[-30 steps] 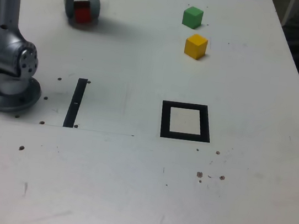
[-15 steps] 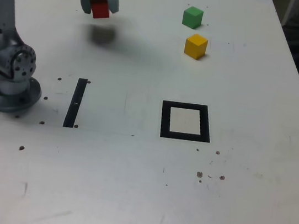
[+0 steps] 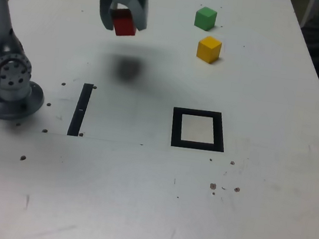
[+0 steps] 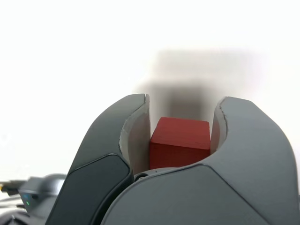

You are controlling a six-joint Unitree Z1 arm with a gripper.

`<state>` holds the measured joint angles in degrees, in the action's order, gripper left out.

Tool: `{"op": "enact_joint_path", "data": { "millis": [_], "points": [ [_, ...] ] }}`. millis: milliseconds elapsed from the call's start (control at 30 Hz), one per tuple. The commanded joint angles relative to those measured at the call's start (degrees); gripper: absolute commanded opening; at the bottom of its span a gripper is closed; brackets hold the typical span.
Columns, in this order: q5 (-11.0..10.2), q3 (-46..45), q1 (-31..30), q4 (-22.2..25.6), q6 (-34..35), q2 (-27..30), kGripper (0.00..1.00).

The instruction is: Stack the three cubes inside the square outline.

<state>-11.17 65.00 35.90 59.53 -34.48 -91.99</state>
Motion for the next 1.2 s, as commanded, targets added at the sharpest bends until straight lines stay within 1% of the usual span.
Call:
{"op": "enact_joint_path", "data": {
  "millis": [0, 167, 300, 633, 900, 1167],
  "points": [
    [-0.11, 0.11, -3.88, 0.97, 2.78, 0.62, 0.30],
    [-0.30, 1.01, -11.40, 1.98, 8.15, 0.40, 0.30],
    [-0.42, 1.70, -16.01, 2.44, 11.64, -0.17, 0.30],
    [-0.28, 6.25, -26.36, 5.68, 19.35, -4.73, 0.30],
    [-0.07, 9.48, -33.53, 7.88, 25.97, -8.21, 0.30],
    [-0.39, 12.82, -39.17, 8.26, 31.49, -12.39, 0.30]
  ]
}}
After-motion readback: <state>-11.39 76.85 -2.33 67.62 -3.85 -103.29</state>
